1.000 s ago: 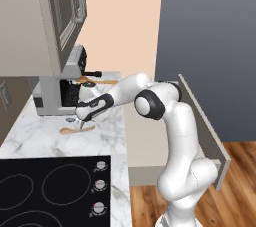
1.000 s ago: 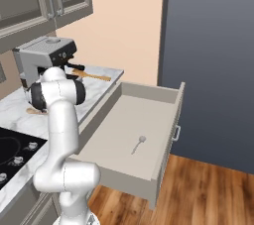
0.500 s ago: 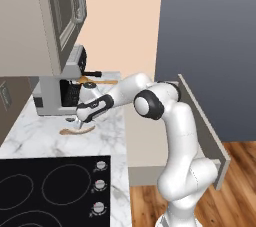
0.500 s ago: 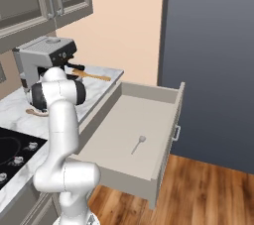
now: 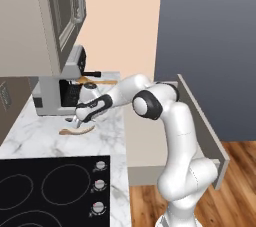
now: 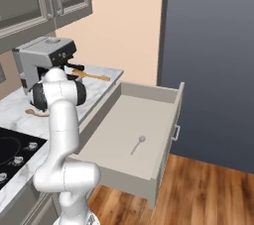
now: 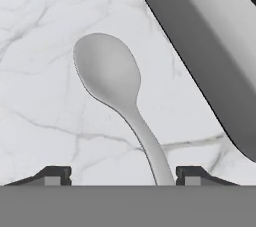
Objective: Organize the utensils by type. Pick up the wooden spoons from the counter and place them in the open cabinet. Then pick up the metallic utensils from the counter and place them in the open drawer.
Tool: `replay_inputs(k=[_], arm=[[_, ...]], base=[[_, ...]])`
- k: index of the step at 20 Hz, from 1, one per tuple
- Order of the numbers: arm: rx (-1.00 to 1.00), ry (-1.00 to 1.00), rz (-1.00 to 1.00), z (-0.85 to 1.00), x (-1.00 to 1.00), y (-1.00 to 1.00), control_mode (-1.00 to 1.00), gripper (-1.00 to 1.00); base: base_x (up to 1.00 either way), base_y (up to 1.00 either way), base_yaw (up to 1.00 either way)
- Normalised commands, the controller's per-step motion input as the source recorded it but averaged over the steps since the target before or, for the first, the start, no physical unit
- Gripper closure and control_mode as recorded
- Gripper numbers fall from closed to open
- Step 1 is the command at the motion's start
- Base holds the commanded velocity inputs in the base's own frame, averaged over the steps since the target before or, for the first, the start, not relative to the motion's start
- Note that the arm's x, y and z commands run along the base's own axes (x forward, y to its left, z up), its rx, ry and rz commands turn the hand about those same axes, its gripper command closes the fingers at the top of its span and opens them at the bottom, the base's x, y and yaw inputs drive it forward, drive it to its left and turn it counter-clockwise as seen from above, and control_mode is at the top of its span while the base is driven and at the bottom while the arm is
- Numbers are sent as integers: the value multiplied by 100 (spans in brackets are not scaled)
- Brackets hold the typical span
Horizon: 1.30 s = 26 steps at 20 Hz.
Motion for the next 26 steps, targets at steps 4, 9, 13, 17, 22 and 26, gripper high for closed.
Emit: replay_inputs(k=[4, 9, 13, 17, 22, 26], arm=[[0, 14, 0, -100, 36, 0, -100, 100], [0, 9, 0, -95, 15, 0, -100, 100], [-2, -7, 0, -15, -29, 2, -100, 100], [-7, -6, 0, 42, -32, 0, -100, 100], [-1, 0, 0, 79, -57, -26, -100, 100], [0, 4, 0, 80, -42, -49, -100, 100]], base=[[0, 0, 0], [0, 0, 0], [0, 0, 0], [0, 0, 0], [0, 0, 0], [0, 0, 0]])
